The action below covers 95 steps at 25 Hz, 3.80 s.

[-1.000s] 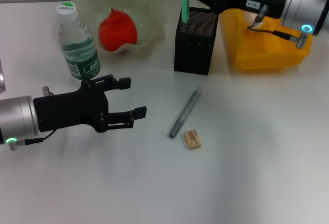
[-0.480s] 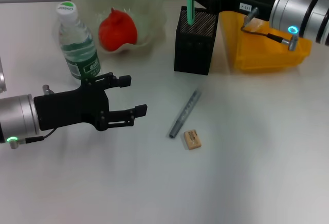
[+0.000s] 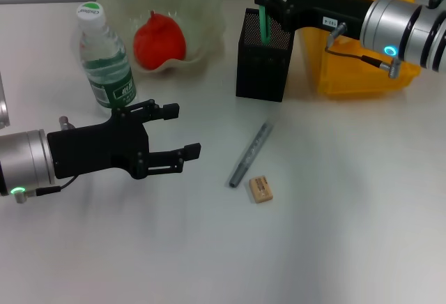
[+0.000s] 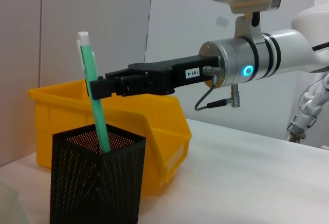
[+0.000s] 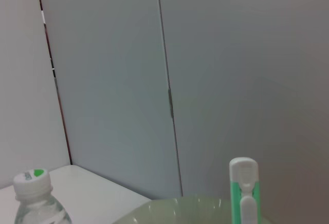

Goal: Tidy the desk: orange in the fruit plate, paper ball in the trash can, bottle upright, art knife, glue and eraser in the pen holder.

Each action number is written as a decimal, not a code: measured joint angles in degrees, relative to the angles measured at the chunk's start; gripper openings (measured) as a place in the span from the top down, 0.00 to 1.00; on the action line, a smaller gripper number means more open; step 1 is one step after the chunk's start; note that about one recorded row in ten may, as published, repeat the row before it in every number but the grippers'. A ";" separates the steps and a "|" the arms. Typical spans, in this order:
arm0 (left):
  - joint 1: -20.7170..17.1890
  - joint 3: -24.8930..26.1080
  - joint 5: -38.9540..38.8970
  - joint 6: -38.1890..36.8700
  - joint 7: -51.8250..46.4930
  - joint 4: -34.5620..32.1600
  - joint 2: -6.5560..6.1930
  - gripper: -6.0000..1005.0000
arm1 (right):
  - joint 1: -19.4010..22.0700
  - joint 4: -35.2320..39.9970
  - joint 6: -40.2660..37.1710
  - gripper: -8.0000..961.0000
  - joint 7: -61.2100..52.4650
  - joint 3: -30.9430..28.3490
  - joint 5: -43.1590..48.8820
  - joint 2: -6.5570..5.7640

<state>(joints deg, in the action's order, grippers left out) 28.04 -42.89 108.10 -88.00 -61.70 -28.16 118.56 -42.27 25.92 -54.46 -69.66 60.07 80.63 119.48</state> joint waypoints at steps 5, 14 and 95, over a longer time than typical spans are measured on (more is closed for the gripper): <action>0.00 0.00 0.00 -0.04 0.00 0.03 -0.07 0.16 | 0.01 -0.61 0.20 0.66 0.05 -0.46 -1.64 0.05; -0.01 -0.33 0.00 -0.07 0.00 0.03 -0.09 0.16 | 0.22 -1.88 1.41 0.64 0.06 -0.37 -3.73 0.02; -3.50 0.08 0.42 -5.80 1.36 -0.41 -1.43 0.16 | -11.51 20.76 -28.41 0.20 -36.72 26.68 54.90 0.11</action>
<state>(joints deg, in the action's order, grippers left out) 24.54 -42.81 108.52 -93.80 -60.33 -28.56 117.13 -53.79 46.68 -82.88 -106.39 86.75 135.53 119.59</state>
